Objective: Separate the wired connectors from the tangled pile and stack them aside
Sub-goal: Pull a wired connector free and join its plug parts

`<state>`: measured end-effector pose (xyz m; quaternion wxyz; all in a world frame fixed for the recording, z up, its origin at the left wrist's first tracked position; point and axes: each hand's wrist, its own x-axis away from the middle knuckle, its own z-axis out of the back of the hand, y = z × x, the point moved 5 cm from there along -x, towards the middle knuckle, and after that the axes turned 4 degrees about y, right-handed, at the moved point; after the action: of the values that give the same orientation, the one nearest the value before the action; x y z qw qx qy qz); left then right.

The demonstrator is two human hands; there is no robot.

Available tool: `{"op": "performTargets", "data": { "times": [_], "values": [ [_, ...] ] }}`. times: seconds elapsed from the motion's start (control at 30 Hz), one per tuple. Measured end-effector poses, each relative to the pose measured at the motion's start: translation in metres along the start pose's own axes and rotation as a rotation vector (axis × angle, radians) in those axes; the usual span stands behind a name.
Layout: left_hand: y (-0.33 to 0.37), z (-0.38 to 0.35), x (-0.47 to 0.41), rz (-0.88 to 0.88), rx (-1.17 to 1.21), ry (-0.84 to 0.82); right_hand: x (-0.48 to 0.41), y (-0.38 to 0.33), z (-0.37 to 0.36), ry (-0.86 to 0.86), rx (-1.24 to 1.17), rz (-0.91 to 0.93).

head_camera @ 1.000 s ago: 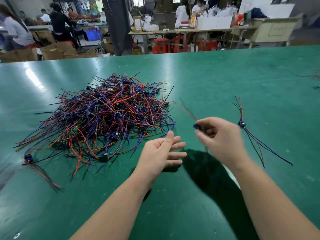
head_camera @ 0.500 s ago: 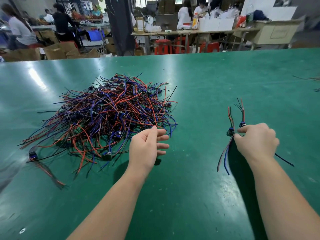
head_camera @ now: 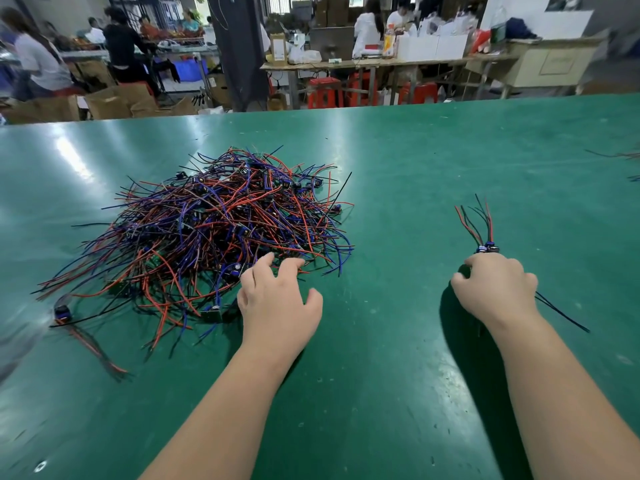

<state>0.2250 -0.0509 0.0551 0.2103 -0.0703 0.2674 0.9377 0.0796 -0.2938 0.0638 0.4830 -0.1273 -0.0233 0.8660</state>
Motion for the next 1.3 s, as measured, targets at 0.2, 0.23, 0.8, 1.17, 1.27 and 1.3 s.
{"op": "performTargets", "data": {
  "times": [0.2, 0.23, 0.8, 1.17, 1.27, 1.3],
  "values": [
    [0.000, -0.003, -0.005, -0.100, -0.138, -0.050, 0.008, -0.014, 0.006, 0.052, -0.184, 0.042],
    [-0.001, -0.001, -0.006, -0.109, -0.047, -0.034, 0.011, -0.021, 0.008, 0.077, -0.247, 0.085],
    [0.053, -0.005, 0.030, -0.429, 0.845, -0.392, 0.066, -0.093, -0.008, -0.678, -1.641, 0.006],
    [0.028, -0.010, 0.007, 0.221, 1.159, -0.357, 0.064, -0.088, 0.012, -0.754, -1.795, 0.080],
    [0.023, -0.010, 0.002, 0.234, 1.203, -0.313, 0.068, -0.090, 0.014, -0.849, -1.880, 0.082],
    [0.020, -0.010, -0.001, 0.232, 1.190, -0.287, 0.067, -0.090, 0.016, -0.859, -1.934, 0.077]
  ]
}}
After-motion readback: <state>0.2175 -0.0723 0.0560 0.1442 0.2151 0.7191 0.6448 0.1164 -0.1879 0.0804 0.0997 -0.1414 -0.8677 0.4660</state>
